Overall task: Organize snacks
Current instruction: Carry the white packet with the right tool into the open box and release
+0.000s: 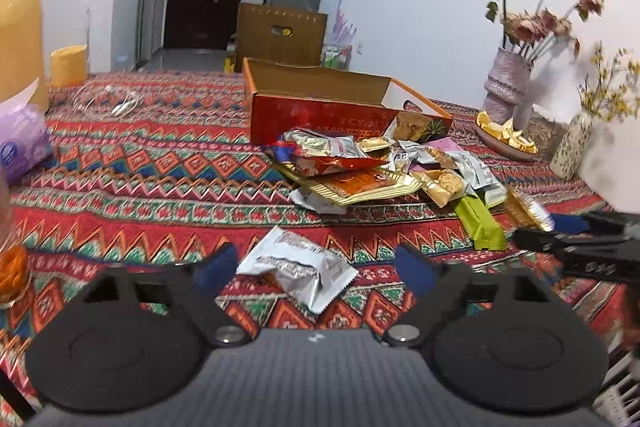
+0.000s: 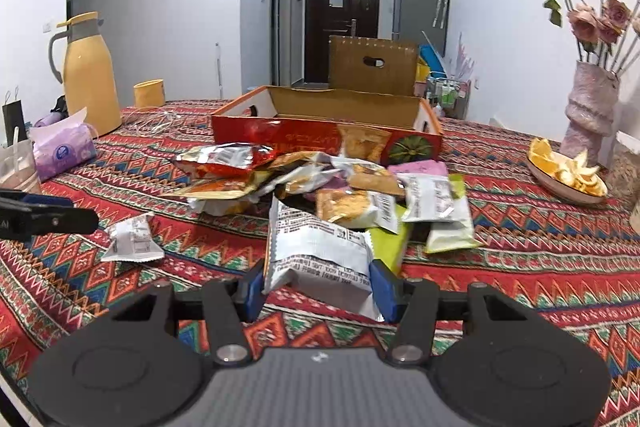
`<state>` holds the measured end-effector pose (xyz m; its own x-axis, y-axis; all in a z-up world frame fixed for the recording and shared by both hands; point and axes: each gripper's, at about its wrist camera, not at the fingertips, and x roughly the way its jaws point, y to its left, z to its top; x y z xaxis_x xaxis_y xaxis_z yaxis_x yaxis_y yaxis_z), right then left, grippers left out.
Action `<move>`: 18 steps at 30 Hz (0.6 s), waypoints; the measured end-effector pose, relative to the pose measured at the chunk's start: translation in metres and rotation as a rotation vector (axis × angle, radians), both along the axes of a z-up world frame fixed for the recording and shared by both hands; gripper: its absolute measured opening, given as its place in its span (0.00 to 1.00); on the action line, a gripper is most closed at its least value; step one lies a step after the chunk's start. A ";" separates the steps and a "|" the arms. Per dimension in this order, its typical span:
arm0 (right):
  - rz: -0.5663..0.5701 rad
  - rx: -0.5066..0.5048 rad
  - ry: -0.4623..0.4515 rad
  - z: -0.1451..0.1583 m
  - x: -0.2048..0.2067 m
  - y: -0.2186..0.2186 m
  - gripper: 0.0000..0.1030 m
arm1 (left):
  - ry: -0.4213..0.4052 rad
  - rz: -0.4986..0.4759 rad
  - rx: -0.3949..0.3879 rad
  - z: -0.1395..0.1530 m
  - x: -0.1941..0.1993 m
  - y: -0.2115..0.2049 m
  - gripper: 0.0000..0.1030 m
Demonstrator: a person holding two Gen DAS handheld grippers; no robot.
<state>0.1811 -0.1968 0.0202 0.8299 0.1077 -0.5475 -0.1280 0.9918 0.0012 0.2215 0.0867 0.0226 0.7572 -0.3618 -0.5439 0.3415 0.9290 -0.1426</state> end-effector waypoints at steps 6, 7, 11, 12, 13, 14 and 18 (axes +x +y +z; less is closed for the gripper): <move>-0.009 0.017 -0.002 -0.003 -0.010 -0.018 0.51 | 0.093 0.086 0.163 -0.033 0.046 -0.023 0.86; -0.015 0.025 -0.003 -0.004 -0.011 -0.022 0.51 | 0.112 0.079 0.155 -0.036 0.050 -0.025 0.83; -0.046 0.047 0.006 -0.010 -0.014 -0.039 0.51 | 0.057 0.062 0.190 -0.039 0.043 -0.039 0.46; -0.051 0.050 0.009 -0.011 -0.013 -0.043 0.51 | 0.053 0.058 0.189 -0.037 0.040 -0.041 0.44; -0.052 0.052 0.010 -0.012 -0.013 -0.045 0.51 | 0.047 0.060 0.186 -0.034 0.037 -0.042 0.43; -0.053 0.053 0.010 -0.013 -0.012 -0.048 0.51 | 0.043 0.062 0.189 -0.031 0.033 -0.043 0.42; -0.032 0.051 -0.013 -0.006 -0.009 -0.058 0.51 | -0.001 0.091 0.129 0.006 0.014 -0.038 0.42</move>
<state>0.1721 -0.2549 0.0138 0.8401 0.1088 -0.5314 -0.0965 0.9940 0.0509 0.2354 0.0487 0.0285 0.7845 -0.2184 -0.5804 0.2549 0.9668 -0.0193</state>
